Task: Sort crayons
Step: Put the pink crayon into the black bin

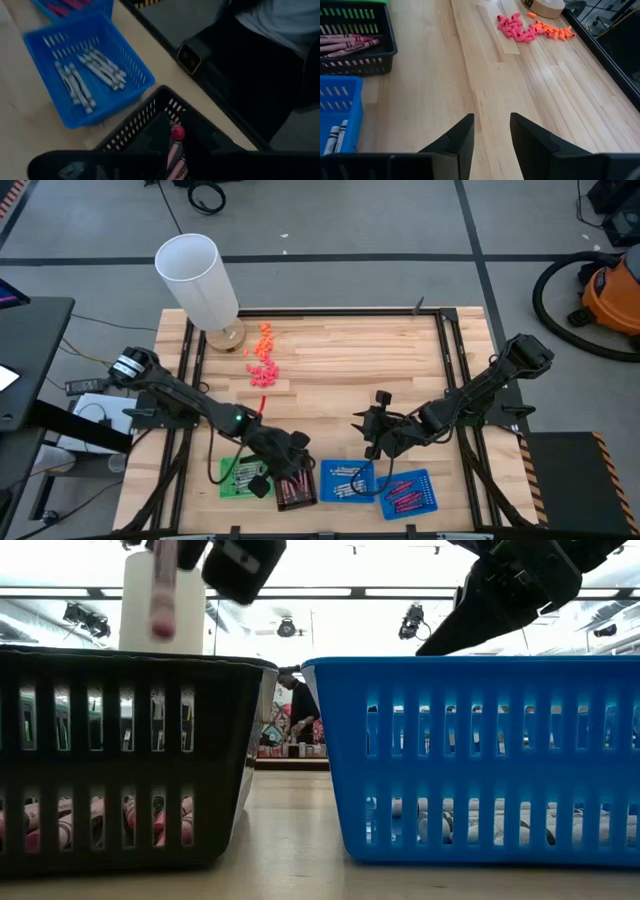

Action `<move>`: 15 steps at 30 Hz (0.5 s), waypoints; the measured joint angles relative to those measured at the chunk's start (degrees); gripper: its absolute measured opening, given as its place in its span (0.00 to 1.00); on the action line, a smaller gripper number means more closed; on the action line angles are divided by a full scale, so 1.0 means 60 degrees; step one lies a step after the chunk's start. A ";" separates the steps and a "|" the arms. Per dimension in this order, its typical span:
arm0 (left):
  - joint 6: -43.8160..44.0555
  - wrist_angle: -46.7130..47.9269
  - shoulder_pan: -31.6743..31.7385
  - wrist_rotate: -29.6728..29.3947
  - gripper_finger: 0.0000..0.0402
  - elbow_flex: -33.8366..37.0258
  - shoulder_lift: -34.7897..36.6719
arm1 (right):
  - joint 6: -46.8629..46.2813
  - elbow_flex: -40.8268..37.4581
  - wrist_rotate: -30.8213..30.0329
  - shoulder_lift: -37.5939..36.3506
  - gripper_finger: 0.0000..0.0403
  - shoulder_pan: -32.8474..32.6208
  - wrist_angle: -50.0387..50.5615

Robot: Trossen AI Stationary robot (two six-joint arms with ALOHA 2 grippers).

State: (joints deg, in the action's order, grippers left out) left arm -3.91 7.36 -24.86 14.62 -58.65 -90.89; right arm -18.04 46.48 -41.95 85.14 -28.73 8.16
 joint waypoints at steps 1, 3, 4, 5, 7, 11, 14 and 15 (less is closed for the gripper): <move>0.0088 -0.0014 -0.0025 0.0014 0.11 0.0000 -0.0117 | 0.0000 0.0000 0.0000 0.0000 0.34 0.0000 -0.0007; 0.0175 0.0044 -0.0022 0.0013 0.11 0.0000 -0.0350 | 0.0000 0.0000 0.0000 0.0000 0.34 0.0000 -0.0009; 0.0195 0.0027 -0.0022 0.0012 0.11 0.0000 -0.0470 | 0.0000 0.0000 0.0000 0.0000 0.34 0.0000 -0.0040; 0.0200 -0.0018 -0.0022 0.0016 0.11 0.0000 -0.0583 | -0.0002 0.0000 0.0000 0.0000 0.34 0.0000 -0.0068; 0.0202 -0.0050 -0.0022 0.0021 0.11 0.0000 -0.0737 | 0.0000 0.0000 0.0004 0.0000 0.34 0.0000 -0.0091; 0.0213 -0.0194 -0.0048 0.0031 0.11 0.0004 -0.1078 | -0.0003 0.0000 0.0142 0.0000 0.34 0.0000 -0.0125; 0.0207 -0.0383 -0.0086 0.0042 0.11 0.0004 -0.1253 | -0.0004 0.0000 0.0160 0.0000 0.34 0.0000 -0.0142; 0.0209 -0.0314 -0.0092 0.0042 0.11 0.0007 -0.1260 | -0.0002 0.0000 0.0166 0.0000 0.34 0.0000 -0.0143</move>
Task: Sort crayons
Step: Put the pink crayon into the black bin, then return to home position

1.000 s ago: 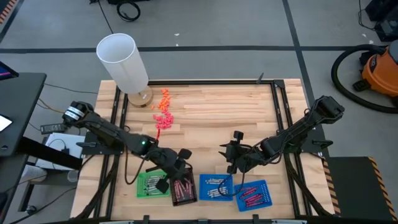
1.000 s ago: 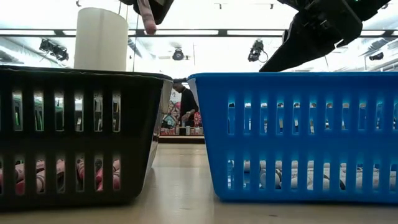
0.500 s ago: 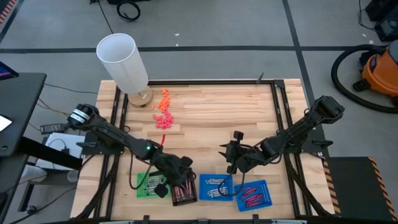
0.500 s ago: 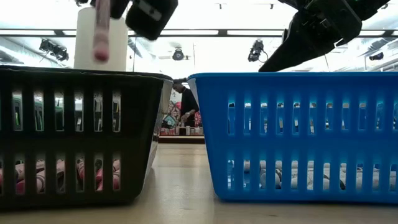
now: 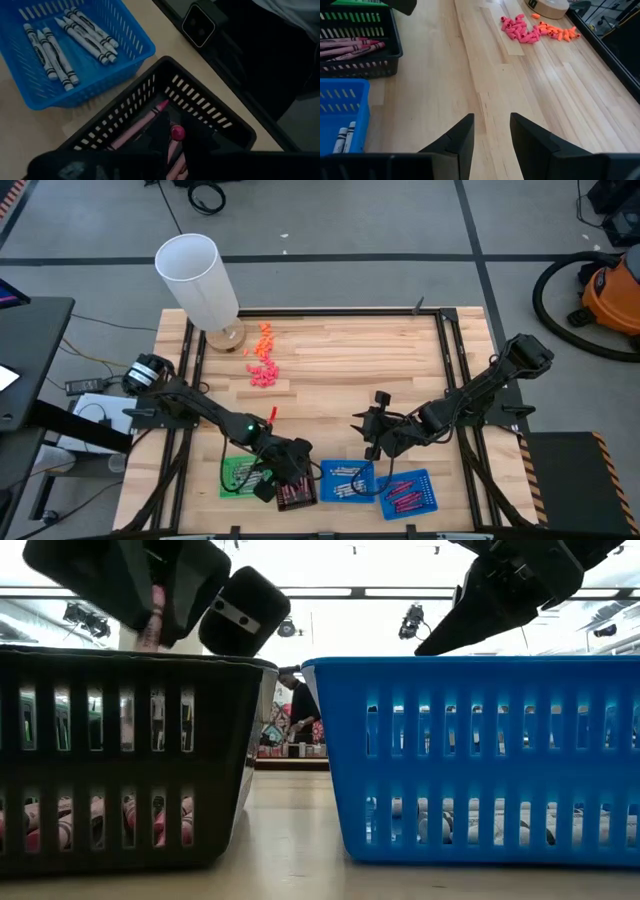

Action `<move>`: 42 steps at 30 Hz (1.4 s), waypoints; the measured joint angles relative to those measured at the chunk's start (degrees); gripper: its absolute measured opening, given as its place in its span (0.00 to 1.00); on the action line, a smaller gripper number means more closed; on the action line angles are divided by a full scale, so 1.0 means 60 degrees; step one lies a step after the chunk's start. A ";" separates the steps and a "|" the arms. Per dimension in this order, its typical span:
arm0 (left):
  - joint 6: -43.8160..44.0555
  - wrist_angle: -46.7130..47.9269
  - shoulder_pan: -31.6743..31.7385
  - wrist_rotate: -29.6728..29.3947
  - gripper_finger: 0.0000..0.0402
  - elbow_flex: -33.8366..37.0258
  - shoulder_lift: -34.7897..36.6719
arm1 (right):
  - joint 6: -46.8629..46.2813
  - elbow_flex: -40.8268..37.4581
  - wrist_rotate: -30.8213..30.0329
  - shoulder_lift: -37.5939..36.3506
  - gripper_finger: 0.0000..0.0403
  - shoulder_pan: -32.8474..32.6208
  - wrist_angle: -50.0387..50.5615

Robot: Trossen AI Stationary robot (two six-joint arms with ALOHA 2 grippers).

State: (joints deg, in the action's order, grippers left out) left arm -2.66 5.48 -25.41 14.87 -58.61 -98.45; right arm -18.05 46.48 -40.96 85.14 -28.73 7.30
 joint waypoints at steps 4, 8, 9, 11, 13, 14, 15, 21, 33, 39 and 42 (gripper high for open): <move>-0.0040 -0.0052 0.0007 0.0004 0.11 0.0004 0.0000 | -0.0003 0.0000 0.0013 0.0000 0.34 0.0000 -0.0002; 0.0155 -0.1215 0.0007 0.0004 0.11 0.0624 0.0011 | -0.0006 0.0000 0.0016 0.0000 0.34 -0.0004 -0.0005; 0.0316 -0.1504 0.0009 -0.0001 0.11 0.0870 0.0006 | -0.0006 0.0000 0.0015 0.0000 0.34 -0.0007 -0.0006; 0.0613 -0.2001 0.0029 -0.0013 0.11 0.1208 0.0000 | -0.0006 0.0000 0.0016 0.0000 0.34 -0.0011 -0.0015; 0.0795 -0.2221 0.0029 -0.0132 0.11 0.1338 0.0007 | -0.0002 0.0000 0.0016 0.0000 0.34 -0.0007 -0.0021; 0.0823 -0.2200 0.0029 -0.0260 0.11 0.1391 0.0007 | -0.0002 0.0000 0.0016 0.0000 0.34 -0.0007 -0.0035; 0.0849 -0.2111 0.0029 -0.0299 0.11 0.1407 0.0007 | -0.0002 0.0000 0.0016 0.0000 0.34 -0.0007 -0.0045; 0.0910 -0.2226 0.0004 -0.0285 0.26 0.1403 0.0007 | 0.0009 0.0000 0.0016 0.0000 0.34 -0.0007 -0.0071; -0.0486 -0.1386 0.0341 -0.1304 0.39 0.1434 0.1751 | 0.0026 -0.0005 -0.0201 -0.0010 0.34 -0.0001 0.0072; -0.0849 -0.2358 0.0852 -0.1189 0.34 0.2276 0.2264 | 0.0289 -0.0016 -0.0109 -0.0722 0.34 0.0055 0.0470; -0.0910 -0.2540 0.1128 -0.1227 0.32 0.2557 0.2835 | 0.0756 -0.0018 -0.0144 -0.1574 0.34 0.0153 0.0583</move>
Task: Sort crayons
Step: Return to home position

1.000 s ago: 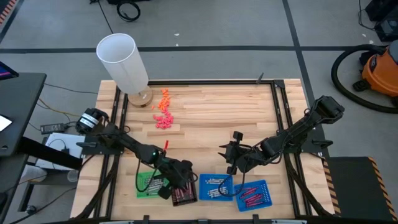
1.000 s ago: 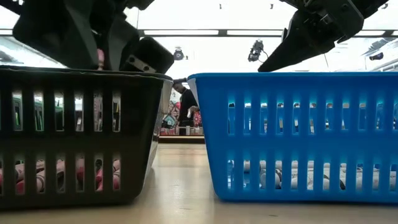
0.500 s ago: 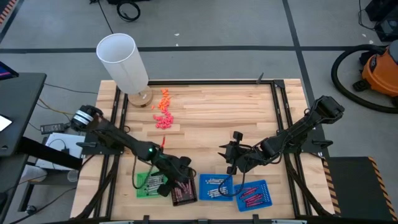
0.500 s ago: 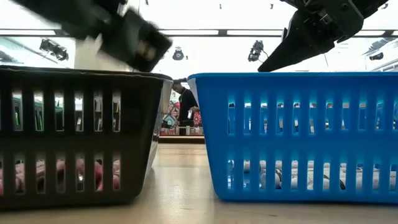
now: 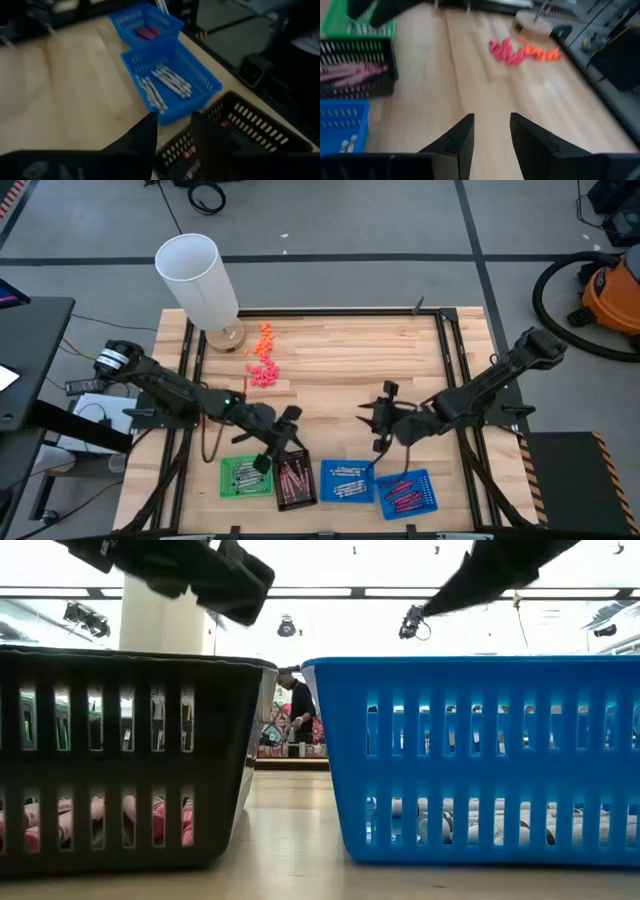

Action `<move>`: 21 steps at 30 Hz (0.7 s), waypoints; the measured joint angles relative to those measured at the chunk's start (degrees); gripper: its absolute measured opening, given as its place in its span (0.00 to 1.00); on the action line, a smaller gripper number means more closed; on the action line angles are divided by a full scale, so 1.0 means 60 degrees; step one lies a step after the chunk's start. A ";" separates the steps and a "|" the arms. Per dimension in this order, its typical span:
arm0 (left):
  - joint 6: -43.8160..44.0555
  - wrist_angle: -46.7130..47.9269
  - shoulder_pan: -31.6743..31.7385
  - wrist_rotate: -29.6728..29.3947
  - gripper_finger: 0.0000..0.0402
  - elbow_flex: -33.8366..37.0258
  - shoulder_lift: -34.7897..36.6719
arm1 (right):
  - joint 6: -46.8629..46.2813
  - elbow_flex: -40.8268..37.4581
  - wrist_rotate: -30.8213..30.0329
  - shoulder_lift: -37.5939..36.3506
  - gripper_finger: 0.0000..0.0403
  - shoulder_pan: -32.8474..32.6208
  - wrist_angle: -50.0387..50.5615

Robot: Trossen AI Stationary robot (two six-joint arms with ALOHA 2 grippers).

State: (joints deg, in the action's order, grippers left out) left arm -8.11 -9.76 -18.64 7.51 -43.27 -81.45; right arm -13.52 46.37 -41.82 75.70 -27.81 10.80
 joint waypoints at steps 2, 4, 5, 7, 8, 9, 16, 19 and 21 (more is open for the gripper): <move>-0.0092 -0.0022 0.0187 -0.0037 0.31 0.0125 0.0287 | 0.0375 0.0000 0.0203 -0.0511 0.34 0.0237 0.0047; -0.0261 0.0093 0.0309 -0.0169 0.30 0.0279 0.0596 | 0.0658 0.0003 0.0467 -0.0934 0.34 0.0587 0.0305; -0.0399 0.0054 0.0374 -0.0315 0.30 0.0315 0.0721 | 0.0772 -0.0031 0.0641 -0.1133 0.34 0.0793 0.0349; -0.0617 -0.0025 0.0506 -0.0526 0.30 0.0482 0.1051 | 0.1005 -0.0287 0.1173 -0.1590 0.34 0.1278 0.0214; -0.0678 0.0020 0.0583 -0.0594 0.29 0.0619 0.1242 | 0.1100 -0.0464 0.1509 -0.1808 0.34 0.1545 0.0064; -0.0732 0.0020 0.0647 -0.0624 0.29 0.0742 0.1415 | 0.1172 -0.0648 0.1883 -0.2043 0.34 0.1787 -0.0085; -0.0532 -0.0209 0.1233 -0.0819 0.29 0.1761 0.2963 | 0.1584 -0.1435 0.2555 -0.3649 0.34 0.3041 -0.0370; -0.0431 -0.0230 0.1447 -0.0820 0.29 0.2165 0.3524 | 0.1927 -0.1514 0.2648 -0.4298 0.34 0.3410 -0.0373; -0.0427 -0.0380 0.1585 -0.0860 0.29 0.2447 0.3826 | 0.2091 -0.1566 0.2737 -0.4686 0.34 0.3674 -0.0398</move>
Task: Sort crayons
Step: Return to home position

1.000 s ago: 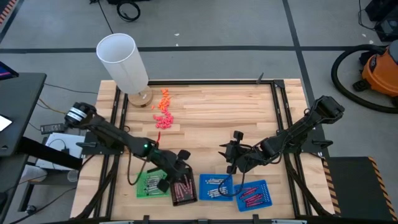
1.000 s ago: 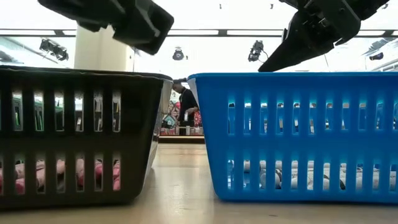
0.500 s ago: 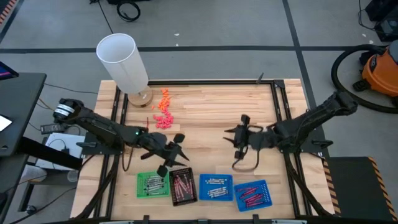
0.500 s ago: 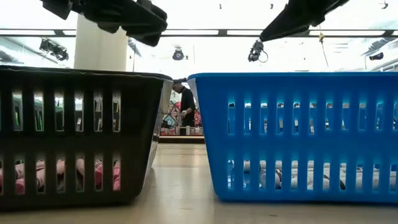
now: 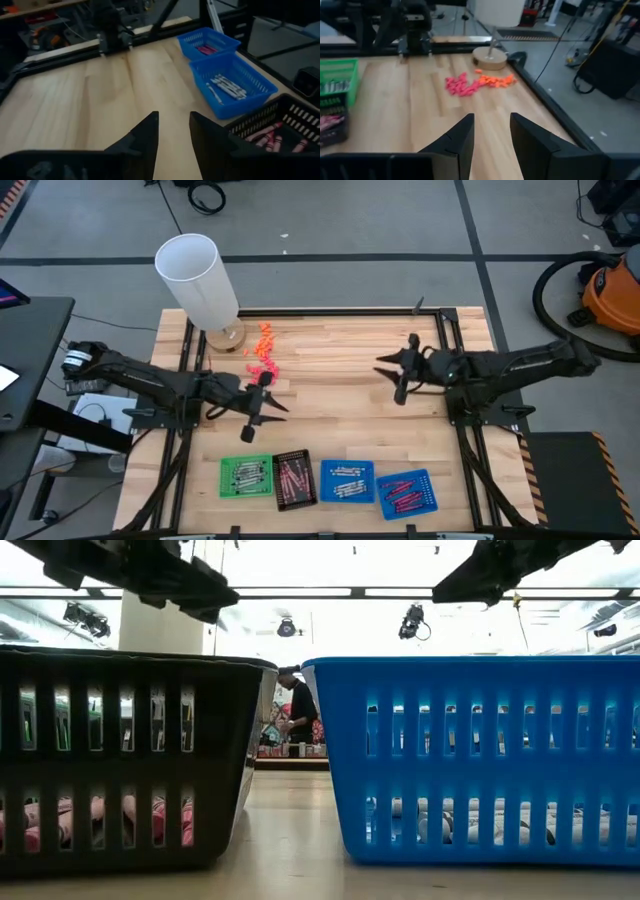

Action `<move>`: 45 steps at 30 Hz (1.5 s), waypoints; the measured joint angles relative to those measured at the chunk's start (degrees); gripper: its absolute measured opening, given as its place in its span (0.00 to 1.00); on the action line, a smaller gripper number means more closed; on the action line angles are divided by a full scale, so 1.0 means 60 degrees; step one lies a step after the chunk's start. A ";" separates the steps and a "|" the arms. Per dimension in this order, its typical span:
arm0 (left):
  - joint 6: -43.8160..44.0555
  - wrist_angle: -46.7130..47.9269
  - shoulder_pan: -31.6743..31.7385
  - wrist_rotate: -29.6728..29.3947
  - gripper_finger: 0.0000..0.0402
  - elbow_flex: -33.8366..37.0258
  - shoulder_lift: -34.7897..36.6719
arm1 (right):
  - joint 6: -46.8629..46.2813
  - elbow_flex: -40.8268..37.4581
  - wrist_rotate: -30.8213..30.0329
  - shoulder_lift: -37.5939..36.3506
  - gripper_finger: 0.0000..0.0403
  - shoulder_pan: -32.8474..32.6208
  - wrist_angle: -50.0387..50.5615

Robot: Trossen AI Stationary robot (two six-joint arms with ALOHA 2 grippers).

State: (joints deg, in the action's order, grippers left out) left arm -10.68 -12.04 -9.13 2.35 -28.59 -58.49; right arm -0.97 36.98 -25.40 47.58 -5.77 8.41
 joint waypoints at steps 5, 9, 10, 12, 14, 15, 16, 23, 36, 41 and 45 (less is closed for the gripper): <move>-0.0080 -0.0323 0.0417 -0.0039 0.29 0.0722 0.0734 | 0.0333 -0.0266 0.0398 -0.0793 0.34 0.0749 0.0046; -0.0356 -0.0303 0.0816 -0.0066 0.29 0.1023 0.1362 | 0.0704 -0.0424 0.0465 -0.1360 0.34 0.1373 0.0034; -0.0445 -0.0224 0.0960 -0.0065 0.29 0.1118 0.1586 | 0.0839 -0.0434 0.0458 -0.1475 0.34 0.1521 -0.0047; -0.0488 -0.0159 0.1257 -0.0082 0.29 0.1190 0.1906 | 0.1159 -0.0436 0.0450 -0.1743 0.34 0.1827 -0.0176; -0.0486 0.0106 0.1593 -0.0106 0.29 0.1239 0.2263 | 0.1485 -0.0434 0.0436 -0.1913 0.34 0.2117 -0.0538; -0.0450 0.0358 0.1736 -0.0107 0.29 0.1251 0.2427 | 0.1649 -0.0434 0.0436 -0.2003 0.34 0.2240 -0.0587; -0.0394 0.0487 0.1882 -0.0109 0.29 0.1251 0.2532 | 0.1833 -0.0434 0.0432 -0.2063 0.34 0.2352 -0.0592; 0.0109 0.1363 0.2463 -0.0109 0.29 0.1251 0.3337 | 0.2364 -0.0769 0.0829 -0.2224 0.34 0.2703 -0.0815; -0.0138 0.1258 0.3900 -0.0106 0.29 0.1247 0.4008 | 0.2248 -0.2576 0.2345 -0.2962 0.34 0.4610 -0.2264; -0.0110 0.1419 0.4406 -0.0106 0.29 0.1247 0.4302 | 0.1703 -0.2837 0.3236 -0.3407 0.34 0.5461 -0.2451; 0.0075 0.1502 0.4602 -0.0102 0.29 0.1247 0.4314 | 0.1465 -0.3107 0.3821 -0.3547 0.34 0.5903 -0.2889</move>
State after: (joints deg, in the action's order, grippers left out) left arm -10.23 -3.03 18.48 1.74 -21.10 -32.61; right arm 7.82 18.34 -2.48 26.30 29.64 -8.92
